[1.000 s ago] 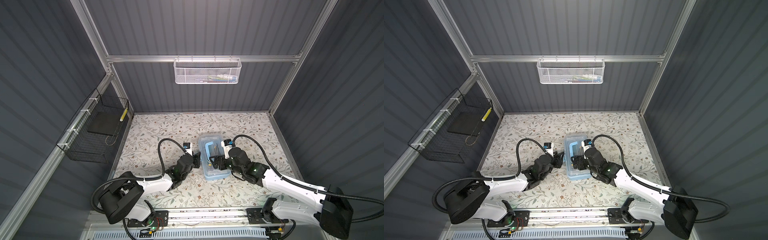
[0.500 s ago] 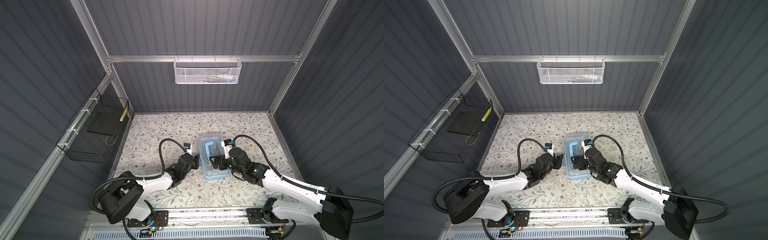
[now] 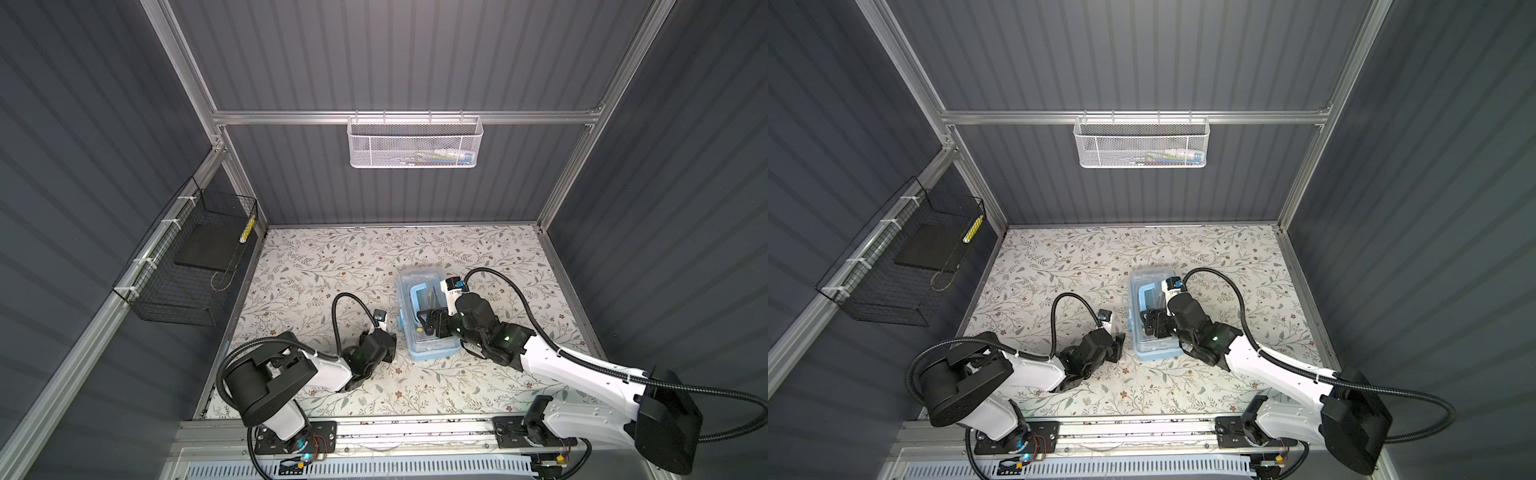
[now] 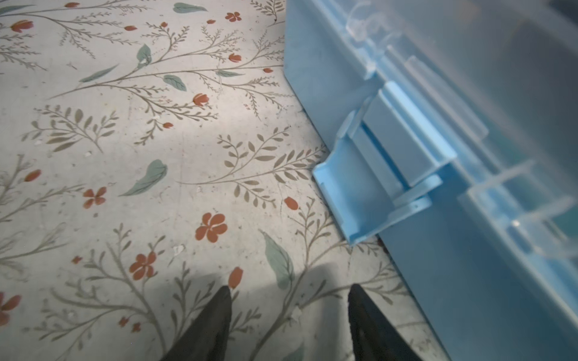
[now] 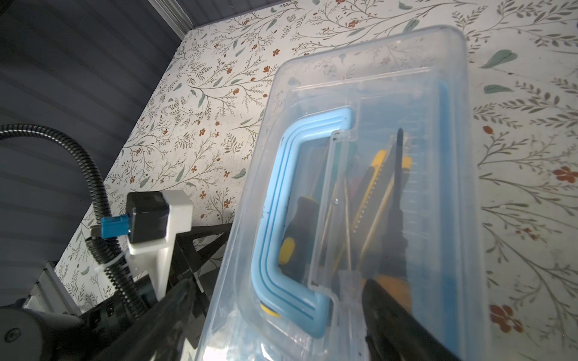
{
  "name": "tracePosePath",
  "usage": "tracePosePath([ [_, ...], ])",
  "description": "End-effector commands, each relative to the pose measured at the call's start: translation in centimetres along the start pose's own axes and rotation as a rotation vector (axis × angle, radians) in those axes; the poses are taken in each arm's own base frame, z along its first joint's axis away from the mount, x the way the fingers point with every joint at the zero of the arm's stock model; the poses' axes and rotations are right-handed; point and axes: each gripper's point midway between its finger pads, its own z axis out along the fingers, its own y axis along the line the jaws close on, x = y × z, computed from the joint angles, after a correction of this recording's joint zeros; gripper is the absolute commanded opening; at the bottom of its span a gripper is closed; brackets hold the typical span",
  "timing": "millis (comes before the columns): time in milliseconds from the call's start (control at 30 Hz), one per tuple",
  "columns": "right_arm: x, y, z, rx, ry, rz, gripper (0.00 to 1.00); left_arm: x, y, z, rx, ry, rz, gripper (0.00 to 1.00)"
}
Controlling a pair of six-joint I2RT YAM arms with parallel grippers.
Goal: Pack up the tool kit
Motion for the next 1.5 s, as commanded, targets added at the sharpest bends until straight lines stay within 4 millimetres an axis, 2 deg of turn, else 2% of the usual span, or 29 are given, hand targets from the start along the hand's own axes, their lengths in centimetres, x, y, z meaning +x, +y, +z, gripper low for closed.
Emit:
tracePosePath([
  [0, 2.7, -1.9, 0.3, 0.071, 0.11, -0.003, 0.84, -1.3, -1.2, 0.3, 0.036, -0.078, -0.02, 0.6],
  [267, 2.7, -2.0, 0.7, 0.076, 0.114, -0.004, 0.84, -0.7, -2.3, 1.3, 0.061, -0.069, -0.029, 0.61],
  [633, 2.6, -1.8, 0.9, 0.066, 0.111, -0.003, 0.84, -1.4, -1.5, 2.9, -0.061, -0.074, -0.005, 0.62],
  [900, 2.7, -1.7, 1.0, 0.057, 0.11, 0.0, 0.84, -4.0, 0.0, 1.8, -0.156, -0.159, 0.015, 0.63],
  [1467, 2.6, -1.5, 1.0, 0.045, 0.112, 0.002, 0.84, -7.3, 0.4, -0.3, -0.185, -0.23, 0.009, 0.62],
])
